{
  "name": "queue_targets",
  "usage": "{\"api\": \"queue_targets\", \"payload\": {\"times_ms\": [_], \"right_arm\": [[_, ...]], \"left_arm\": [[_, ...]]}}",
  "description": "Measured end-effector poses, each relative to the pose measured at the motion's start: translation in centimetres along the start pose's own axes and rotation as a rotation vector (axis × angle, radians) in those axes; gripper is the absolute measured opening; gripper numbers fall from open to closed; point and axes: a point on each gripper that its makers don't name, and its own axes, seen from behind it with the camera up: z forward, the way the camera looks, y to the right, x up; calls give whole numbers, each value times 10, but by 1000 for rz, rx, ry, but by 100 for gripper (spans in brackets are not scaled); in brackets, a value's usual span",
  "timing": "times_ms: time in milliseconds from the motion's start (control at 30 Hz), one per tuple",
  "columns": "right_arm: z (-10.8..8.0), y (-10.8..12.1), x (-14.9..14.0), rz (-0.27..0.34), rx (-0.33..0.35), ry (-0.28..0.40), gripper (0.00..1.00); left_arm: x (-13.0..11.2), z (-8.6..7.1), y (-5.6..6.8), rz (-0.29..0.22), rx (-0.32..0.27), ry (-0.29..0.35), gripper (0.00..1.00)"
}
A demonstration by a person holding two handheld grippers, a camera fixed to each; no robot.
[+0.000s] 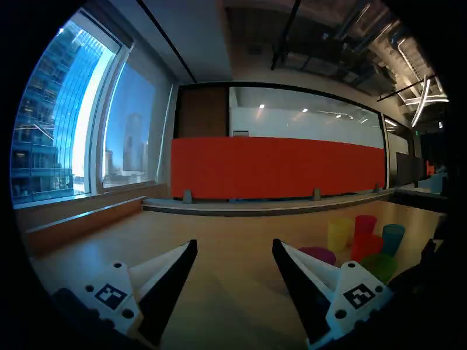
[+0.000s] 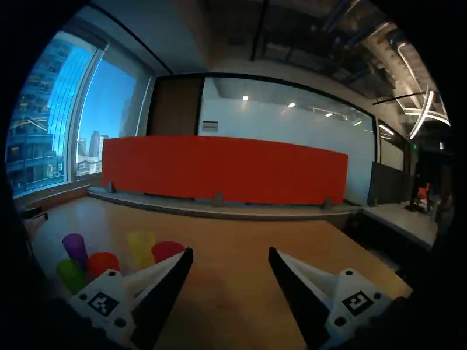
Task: Pour water
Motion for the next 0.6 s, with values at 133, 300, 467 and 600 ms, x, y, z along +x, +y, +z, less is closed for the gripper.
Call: {"api": "queue_targets", "payload": {"times_ms": [133,300,467,600], "right_arm": [[0,-1,0,-1,0,-1,100],[0,0,-1,1,-1,0,100],[-3,2,0,5,-4,2,100],[-4,5,1,7,-6,11,100]], "left_arm": [[0,0,1,5,-3,-2,95],[0,0,1,6,-4,-1,95],[0,1,2,9,-1,-2,96],[0,1,2,10,0,-3,95]]}}
